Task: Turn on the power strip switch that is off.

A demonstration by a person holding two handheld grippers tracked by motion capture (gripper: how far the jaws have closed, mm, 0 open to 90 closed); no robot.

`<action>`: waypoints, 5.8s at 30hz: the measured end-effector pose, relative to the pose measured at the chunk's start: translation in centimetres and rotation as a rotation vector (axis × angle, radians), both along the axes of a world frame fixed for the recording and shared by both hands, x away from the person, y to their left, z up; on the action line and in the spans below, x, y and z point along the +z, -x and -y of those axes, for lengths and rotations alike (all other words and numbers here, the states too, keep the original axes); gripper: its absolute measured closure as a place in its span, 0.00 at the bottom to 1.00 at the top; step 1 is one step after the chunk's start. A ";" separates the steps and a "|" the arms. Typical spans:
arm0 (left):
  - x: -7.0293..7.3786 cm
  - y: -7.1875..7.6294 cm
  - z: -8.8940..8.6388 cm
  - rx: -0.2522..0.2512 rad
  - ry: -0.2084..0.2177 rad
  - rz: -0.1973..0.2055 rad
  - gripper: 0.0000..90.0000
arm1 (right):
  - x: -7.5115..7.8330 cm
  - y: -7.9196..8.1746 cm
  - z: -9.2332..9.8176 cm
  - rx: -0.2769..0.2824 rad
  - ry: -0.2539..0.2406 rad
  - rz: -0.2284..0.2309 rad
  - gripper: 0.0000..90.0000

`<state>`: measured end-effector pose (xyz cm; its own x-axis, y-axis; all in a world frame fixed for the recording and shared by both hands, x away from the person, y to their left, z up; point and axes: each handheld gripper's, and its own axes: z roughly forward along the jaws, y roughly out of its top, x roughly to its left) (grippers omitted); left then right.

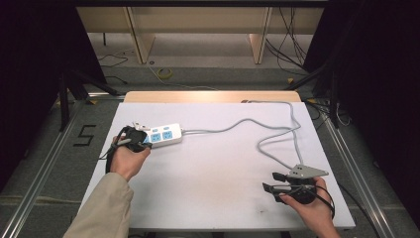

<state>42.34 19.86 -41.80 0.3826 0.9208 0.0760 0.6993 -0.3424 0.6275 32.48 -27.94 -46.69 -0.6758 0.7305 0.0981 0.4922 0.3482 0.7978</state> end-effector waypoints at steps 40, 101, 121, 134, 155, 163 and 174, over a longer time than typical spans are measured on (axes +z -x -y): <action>0.7 -2.2 -0.6 0.011 -0.033 -0.044 1.00 | 0.0 0.0 0.0 0.002 0.001 0.001 0.47; 1.5 -5.8 -1.8 0.038 -0.099 -0.074 1.00 | -0.1 -0.1 0.0 0.001 0.002 0.001 0.47; 0.9 -6.7 -2.3 0.051 -0.100 -0.085 1.00 | 0.0 -0.1 0.0 -0.001 0.001 0.000 0.47; 1.2 -7.2 -2.4 0.045 -0.120 -0.082 1.00 | 0.0 -0.1 0.0 -0.002 0.000 0.001 0.47; 1.1 -7.9 -2.6 0.059 -0.121 -0.083 1.00 | -0.1 -0.1 0.0 0.000 0.000 0.003 0.48; 0.8 -8.3 -2.6 0.060 -0.128 -0.085 1.00 | 0.0 -0.1 0.0 0.000 0.001 0.004 0.48; 0.5 -8.7 -2.5 0.059 -0.133 -0.084 1.00 | 0.0 -0.1 0.1 0.000 0.001 0.005 0.48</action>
<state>51.03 22.41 -41.29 0.3381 0.9258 0.1691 0.7687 -0.3753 0.5179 32.63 -27.99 -46.73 -0.6765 0.7304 0.0944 0.4884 0.3490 0.7998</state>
